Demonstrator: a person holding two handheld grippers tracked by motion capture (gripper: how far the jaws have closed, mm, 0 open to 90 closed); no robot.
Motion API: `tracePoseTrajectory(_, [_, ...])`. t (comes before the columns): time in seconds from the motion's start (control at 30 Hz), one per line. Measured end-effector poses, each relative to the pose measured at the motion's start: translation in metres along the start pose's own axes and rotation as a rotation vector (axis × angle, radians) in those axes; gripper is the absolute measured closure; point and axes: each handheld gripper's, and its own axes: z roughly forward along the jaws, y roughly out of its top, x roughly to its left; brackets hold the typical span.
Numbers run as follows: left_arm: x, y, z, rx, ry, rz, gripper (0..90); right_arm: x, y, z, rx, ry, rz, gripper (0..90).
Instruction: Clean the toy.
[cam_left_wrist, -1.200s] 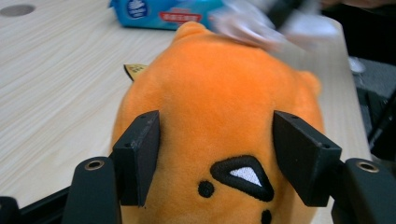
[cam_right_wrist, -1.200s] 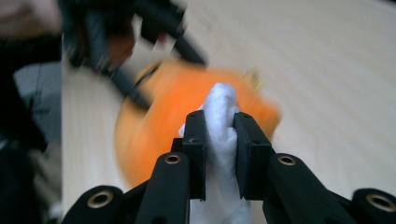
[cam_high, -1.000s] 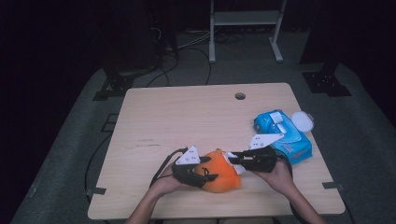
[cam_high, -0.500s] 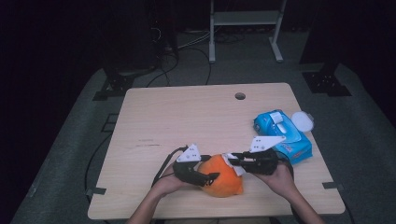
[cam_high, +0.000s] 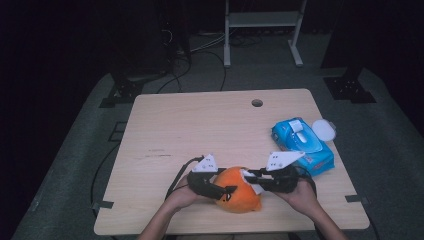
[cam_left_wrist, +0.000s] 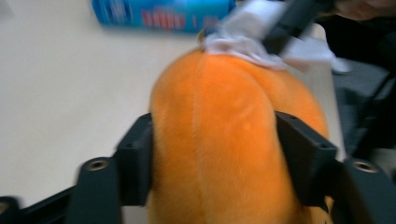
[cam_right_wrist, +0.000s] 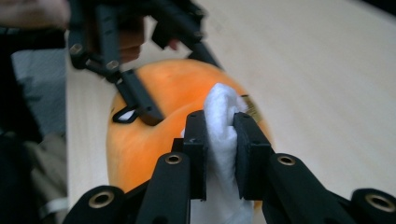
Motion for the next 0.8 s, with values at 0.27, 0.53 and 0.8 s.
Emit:
tracePoseTrajectory(0.27, [-0.008, 0.0, 0.003, -0.022, 0.108, 0.17, 36.2, -0.019, -0.004, -0.007, -0.066, -0.041, 0.08, 76.0])
tracePoseTrajectory(0.53, [0.0, -0.009, -0.009, 0.022, -0.031, 0.068, 30.5, -0.016, -0.012, -0.007, -0.031, -0.011, 0.082, 76.0])
tracePoseTrajectory(0.8, [0.008, -0.006, -0.003, 0.023, -0.017, -0.045, 9.3, -0.005, -0.008, -0.005, -0.027, 0.022, 0.049, 75.9])
